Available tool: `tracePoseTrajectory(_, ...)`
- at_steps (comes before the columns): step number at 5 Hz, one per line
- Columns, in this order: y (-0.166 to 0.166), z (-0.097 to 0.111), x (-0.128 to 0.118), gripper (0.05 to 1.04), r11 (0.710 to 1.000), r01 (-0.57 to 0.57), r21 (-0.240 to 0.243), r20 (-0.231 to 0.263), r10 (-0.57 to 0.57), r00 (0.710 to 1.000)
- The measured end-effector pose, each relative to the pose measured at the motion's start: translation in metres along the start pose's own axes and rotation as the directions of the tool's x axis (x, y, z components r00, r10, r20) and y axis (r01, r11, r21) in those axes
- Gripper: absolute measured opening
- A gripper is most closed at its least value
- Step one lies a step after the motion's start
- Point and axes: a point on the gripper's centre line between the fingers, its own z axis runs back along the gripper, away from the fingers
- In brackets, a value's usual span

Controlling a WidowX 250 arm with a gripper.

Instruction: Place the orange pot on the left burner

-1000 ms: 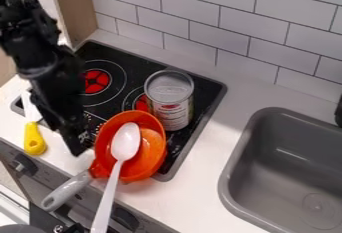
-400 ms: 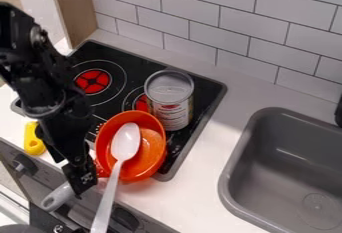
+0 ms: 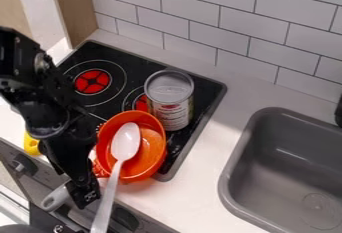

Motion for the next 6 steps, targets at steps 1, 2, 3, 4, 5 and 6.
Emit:
tracePoseTrajectory(1,-0.002,-0.006,0.001,0.999,1.000,-0.013,0.022,0.010,0.013,1.000)
tracePoseTrajectory(2,-0.003,-0.013,0.002,0.999,0.999,-0.027,0.038,0.008,0.026,1.000)
tracePoseTrajectory(3,-0.005,-0.020,0.002,0.967,0.997,-0.055,0.059,0.016,0.054,0.998)
tracePoseTrajectory(4,-0.005,-0.023,0.004,0.716,0.996,-0.060,0.069,0.019,0.059,0.998)
tracePoseTrajectory(5,-0.005,-0.021,0.002,0.439,0.997,-0.066,0.033,-0.001,0.066,0.998)
tracePoseTrajectory(6,-0.001,-0.014,0.003,0.337,0.996,-0.090,0.001,-0.022,0.090,0.996)
